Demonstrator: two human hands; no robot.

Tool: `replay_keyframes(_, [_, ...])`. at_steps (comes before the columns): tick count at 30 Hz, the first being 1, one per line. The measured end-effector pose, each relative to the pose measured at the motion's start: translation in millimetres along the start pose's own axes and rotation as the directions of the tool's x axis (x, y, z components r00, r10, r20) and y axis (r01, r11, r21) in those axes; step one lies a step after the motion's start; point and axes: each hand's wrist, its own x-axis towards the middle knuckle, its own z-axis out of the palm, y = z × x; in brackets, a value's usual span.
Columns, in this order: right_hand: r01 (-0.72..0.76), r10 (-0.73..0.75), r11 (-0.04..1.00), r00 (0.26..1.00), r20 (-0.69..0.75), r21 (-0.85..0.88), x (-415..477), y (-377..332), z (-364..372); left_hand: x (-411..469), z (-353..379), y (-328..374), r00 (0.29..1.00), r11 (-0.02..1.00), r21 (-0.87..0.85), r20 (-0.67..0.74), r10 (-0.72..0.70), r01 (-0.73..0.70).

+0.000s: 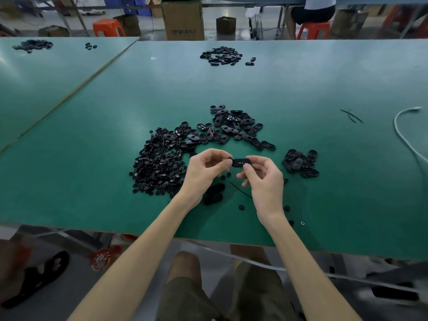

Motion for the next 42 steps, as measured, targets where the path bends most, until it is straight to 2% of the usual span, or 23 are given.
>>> replay_keyframes(7, [-0.009, 0.009, 1.000, 1.000, 0.007, 0.030, 0, 2, -2, 1, 3, -1, 1.000, 0.999, 0.032, -0.021, 0.014, -0.013])
replay_keyframes(14, [-0.025, 0.023, 0.999, 0.998, 0.058, 0.048, -2, 1, -2, -1, 5, -2, 0.999, 0.998, 0.059, 0.035, 0.014, -0.016])
replay_keyframes(20, [-0.046, 0.041, 0.998, 0.993, 0.109, 0.050, -3, 0, -2, -1, 4, -2, 1.000, 0.999, 0.052, 0.004, 0.008, -0.008])
replay_keyframes(31, [-0.046, 0.035, 0.995, 0.992, 0.121, 0.093, -1, 0, -3, 3, 2, -6, 0.999, 0.989, 0.148, -0.036, 0.024, -0.019])
replay_keyframes(35, [-0.037, 0.021, 0.993, 0.991, 0.132, 0.116, -1, 0, -3, 2, -1, -5, 0.999, 0.997, 0.070, 0.044, 0.030, -0.033])
replay_keyframes(39, [0.003, -0.001, 1.000, 0.990, 0.141, -0.013, -1, 2, -2, 1, -3, -6, 0.999, 0.999, -0.042, -0.043, 0.017, -0.018])
replay_keyframes(42, [0.018, -0.001, 0.997, 0.978, 0.209, -0.076, -1, 2, -1, 2, -5, -5, 0.996, 0.989, -0.149, -0.090, -0.020, 0.006])
